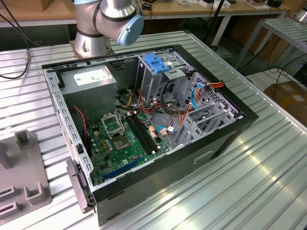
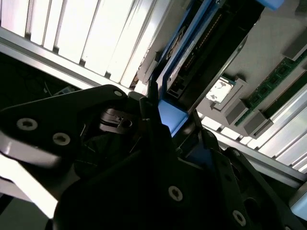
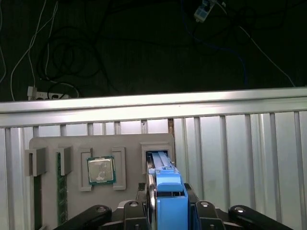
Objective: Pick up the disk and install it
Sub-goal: 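Pick up the disk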
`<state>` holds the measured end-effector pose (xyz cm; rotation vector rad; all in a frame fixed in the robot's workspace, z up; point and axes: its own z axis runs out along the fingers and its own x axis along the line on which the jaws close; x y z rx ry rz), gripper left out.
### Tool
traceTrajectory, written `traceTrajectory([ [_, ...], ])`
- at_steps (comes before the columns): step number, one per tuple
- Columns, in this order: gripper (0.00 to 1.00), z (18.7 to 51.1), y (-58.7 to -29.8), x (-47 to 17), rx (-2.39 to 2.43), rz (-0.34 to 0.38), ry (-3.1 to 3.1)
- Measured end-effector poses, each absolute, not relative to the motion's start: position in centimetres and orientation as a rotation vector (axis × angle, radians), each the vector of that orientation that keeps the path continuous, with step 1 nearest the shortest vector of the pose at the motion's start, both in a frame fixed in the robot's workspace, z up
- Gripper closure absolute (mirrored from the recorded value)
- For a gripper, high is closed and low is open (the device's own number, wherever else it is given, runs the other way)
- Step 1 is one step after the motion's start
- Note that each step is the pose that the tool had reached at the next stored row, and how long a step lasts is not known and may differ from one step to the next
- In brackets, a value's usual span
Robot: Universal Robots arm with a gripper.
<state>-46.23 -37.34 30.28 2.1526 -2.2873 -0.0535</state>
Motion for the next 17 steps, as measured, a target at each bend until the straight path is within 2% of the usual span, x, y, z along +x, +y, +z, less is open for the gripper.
traceTrajectory([
  [17, 0.63, 30.36, -37.35, -46.22, 2.153, -0.053, -2.288],
])
